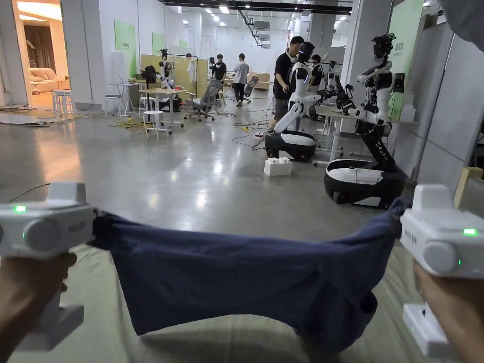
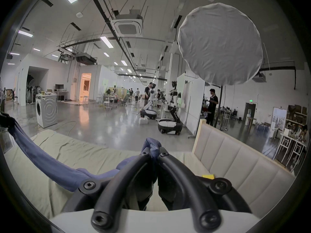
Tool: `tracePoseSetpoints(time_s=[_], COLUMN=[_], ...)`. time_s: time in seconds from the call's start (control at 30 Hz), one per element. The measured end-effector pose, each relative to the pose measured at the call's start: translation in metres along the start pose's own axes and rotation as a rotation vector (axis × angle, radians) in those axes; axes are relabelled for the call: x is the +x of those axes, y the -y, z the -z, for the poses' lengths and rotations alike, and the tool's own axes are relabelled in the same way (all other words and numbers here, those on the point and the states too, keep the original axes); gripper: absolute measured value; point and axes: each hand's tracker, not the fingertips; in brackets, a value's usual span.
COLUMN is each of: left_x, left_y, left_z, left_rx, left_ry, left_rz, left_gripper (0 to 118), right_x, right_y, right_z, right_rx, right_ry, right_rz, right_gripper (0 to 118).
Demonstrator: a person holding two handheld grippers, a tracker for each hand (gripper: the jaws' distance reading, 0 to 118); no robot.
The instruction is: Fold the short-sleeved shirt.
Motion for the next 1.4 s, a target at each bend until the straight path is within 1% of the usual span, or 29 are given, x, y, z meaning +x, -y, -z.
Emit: tracePoseSetpoints(time_s=[0.07,0.13,0.23,0.27,0.33,0.37,0.4,0.47,0.5,0.53,0.73,0.83,0.93,1.03,1.07,1.1,1.2,1.23,1.4], left_x=[-0.002,-0.008,-0.014,-0.018,-0.022,-0.023,-0.025,-0.029,-0.030,-0.038,-0.044,-0.045,-0.045,-0.048,-0.047,-0.048,-0.051,-0.052,-0.054], left_y=[0.023,0.064,0.100,0.117,0.141,0.151,0.161,0.179,0.187,0.202,0.251,0.274,0.296,0.322,0.330,0.338,0.357,0.364,0.381], left_z=[-0.007,-0.021,-0.041,-0.052,-0.072,-0.081,-0.091,-0.110,-0.117,-0.123,-0.168,-0.189,-0.198,-0.197,-0.196,-0.193,-0.180,-0.175,-0.153], left_rx=[-0.033,-0.056,-0.078,-0.085,-0.092,-0.103,-0.114,-0.119,-0.137,-0.139,-0.245,-0.277,-0.338,-0.415,-0.423,-0.451,-0.511,-0.553,-0.611], left_ry=[0.009,0.015,0.019,0.023,0.022,0.025,0.024,0.028,0.027,0.030,0.029,0.028,0.005,0.024,0.015,0.014,0.014,0.018,0.021], left_rz=[-0.002,-0.026,-0.066,-0.071,-0.079,-0.078,-0.083,-0.093,-0.110,-0.112,-0.077,-0.096,-0.047,-0.047,-0.043,-0.041,-0.073,-0.100,-0.124], left_gripper=[2,2,2,2,2,2,2,2,2,2,2,2,2,2,2,2,2,2,2], right_x=[0.000,0.000,-0.001,0.000,0.002,0.003,0.004,0.005,0.005,0.004,0.000,-0.004,-0.011,-0.017,-0.018,-0.021,-0.027,-0.029,-0.039], right_y=[0.026,0.054,0.084,0.095,0.112,0.124,0.130,0.147,0.152,0.159,0.197,0.221,0.244,0.267,0.276,0.283,0.308,0.315,0.337], right_z=[-0.015,-0.034,-0.064,-0.074,-0.095,-0.107,-0.118,-0.139,-0.152,-0.163,-0.222,-0.243,-0.256,-0.258,-0.257,-0.255,-0.245,-0.242,-0.232], right_rx=[-0.038,-0.071,-0.074,-0.102,-0.108,-0.154,-0.133,-0.187,-0.182,-0.207,-0.289,-0.378,-0.429,-0.497,-0.535,-0.545,-0.634,-0.643,-0.728], right_ry=[-0.012,-0.020,-0.019,-0.029,-0.028,-0.042,-0.038,-0.063,-0.063,-0.077,-0.096,-0.109,-0.125,-0.146,-0.134,-0.136,-0.135,-0.129,-0.134], right_rz=[0.012,0.026,-0.013,0.005,-0.003,0.041,0.015,0.044,0.021,0.015,0.000,-0.009,-0.046,-0.045,-0.039,-0.054,-0.061,-0.053,-0.038], right_gripper=[5,5,5,5,5,5,5,5,5,5,5,5,5,5,5,5,5,5,5])
